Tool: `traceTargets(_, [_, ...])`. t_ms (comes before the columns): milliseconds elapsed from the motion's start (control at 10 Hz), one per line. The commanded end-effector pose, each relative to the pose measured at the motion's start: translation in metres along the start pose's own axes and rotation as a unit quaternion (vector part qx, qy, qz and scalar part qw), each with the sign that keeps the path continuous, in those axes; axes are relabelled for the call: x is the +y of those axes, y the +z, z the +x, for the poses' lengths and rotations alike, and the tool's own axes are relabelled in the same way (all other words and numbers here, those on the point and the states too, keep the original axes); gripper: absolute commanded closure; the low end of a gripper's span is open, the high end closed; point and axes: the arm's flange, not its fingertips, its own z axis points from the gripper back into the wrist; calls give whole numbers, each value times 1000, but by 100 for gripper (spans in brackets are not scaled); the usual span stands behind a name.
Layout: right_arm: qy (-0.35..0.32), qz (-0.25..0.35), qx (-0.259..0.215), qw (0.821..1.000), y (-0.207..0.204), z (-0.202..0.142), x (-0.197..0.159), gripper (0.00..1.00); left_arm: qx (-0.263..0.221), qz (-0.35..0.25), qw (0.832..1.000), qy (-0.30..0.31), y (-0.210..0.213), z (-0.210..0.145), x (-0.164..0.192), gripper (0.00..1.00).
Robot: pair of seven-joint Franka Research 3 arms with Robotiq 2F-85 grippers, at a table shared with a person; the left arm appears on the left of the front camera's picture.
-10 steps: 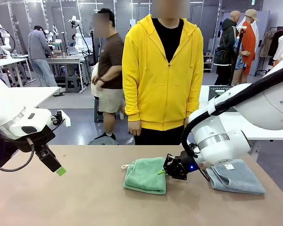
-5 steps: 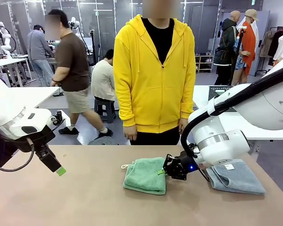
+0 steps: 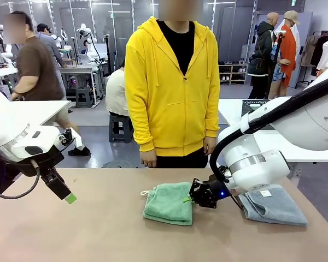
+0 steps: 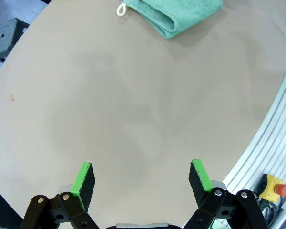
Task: Fold the towels and place them in the basket.
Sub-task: Stack the folded Towel with hook on the right side of the table.
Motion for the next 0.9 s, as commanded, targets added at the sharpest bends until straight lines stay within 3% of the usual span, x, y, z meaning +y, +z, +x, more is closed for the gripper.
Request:
traceTargets(0, [45,-18,0,999,33,5,21,94,4,11,1000,3,-1,1,-3,0])
traceTargets(800, [223,-94,27,970,160,29,68,94,4,11,1000,3,-1,1,-3,0])
